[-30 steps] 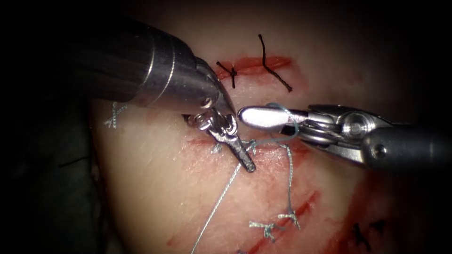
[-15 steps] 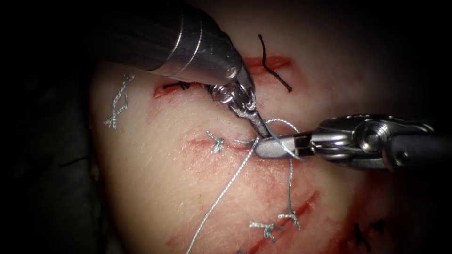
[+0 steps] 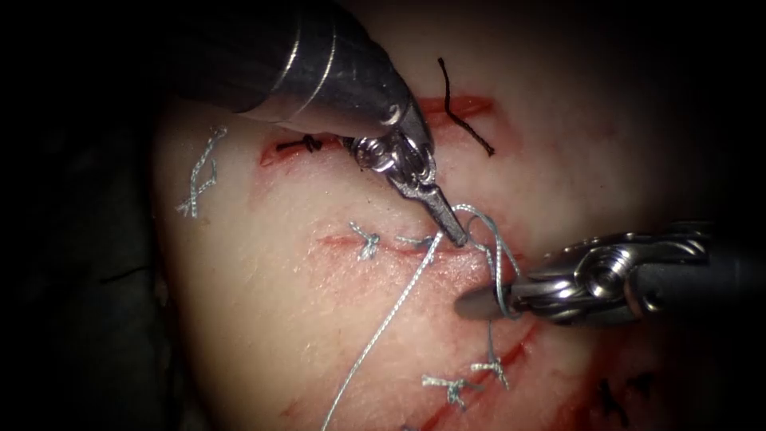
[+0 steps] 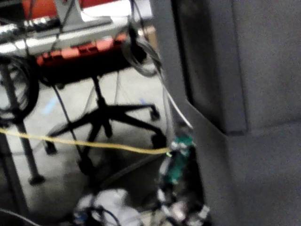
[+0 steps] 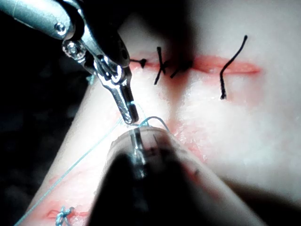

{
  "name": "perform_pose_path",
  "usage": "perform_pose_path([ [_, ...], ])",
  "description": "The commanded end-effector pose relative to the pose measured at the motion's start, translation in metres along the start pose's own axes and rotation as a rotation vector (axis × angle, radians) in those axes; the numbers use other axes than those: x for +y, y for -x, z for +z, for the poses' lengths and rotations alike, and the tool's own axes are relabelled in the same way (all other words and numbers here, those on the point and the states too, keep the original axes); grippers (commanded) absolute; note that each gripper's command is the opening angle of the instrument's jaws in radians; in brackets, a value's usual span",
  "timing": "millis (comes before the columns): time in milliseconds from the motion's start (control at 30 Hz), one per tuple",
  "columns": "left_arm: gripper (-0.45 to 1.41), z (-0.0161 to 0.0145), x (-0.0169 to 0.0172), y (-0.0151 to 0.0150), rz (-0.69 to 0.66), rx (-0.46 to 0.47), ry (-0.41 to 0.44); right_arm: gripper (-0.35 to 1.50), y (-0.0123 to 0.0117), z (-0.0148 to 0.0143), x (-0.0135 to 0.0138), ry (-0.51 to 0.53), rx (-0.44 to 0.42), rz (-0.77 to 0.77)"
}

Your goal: Wound Closure

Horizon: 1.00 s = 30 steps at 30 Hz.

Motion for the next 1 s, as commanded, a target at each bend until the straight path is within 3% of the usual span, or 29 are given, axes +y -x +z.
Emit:
perform_pose_path([
  [33, -0.45, 0.0007, -0.0003, -0.0006, 0.0, -0.004, -0.001, -0.35, -0.0003, 0.0004, 0.0001, 0.025, 0.007, -0.009],
  [333, -0.45, 0.0024, -0.0005, -0.0005, -0.002, -0.028, -0.038, -0.35, -0.0003, -0.0003, 0.0002, 0.065, 0.043, 0.003],
  [700, -0.45, 0.0027, -0.0007, -0.001, -0.011, -0.029, -0.046, -0.32, 0.0001, 0.0007, 0.0011, 0.066, 0.059, 0.051],
  [833, -0.45, 0.0029, -0.0008, -0.001, -0.019, -0.034, -0.02, 0.16, 0.0006, 0.001, 0.0009, 0.054, 0.052, 0.083],
  [1000, -0.45, 0.003, -0.0009, -0.0009, -0.018, -0.039, -0.017, 0.39, 0.0006, 0.0009, 0.0006, 0.051, 0.053, 0.101],
])
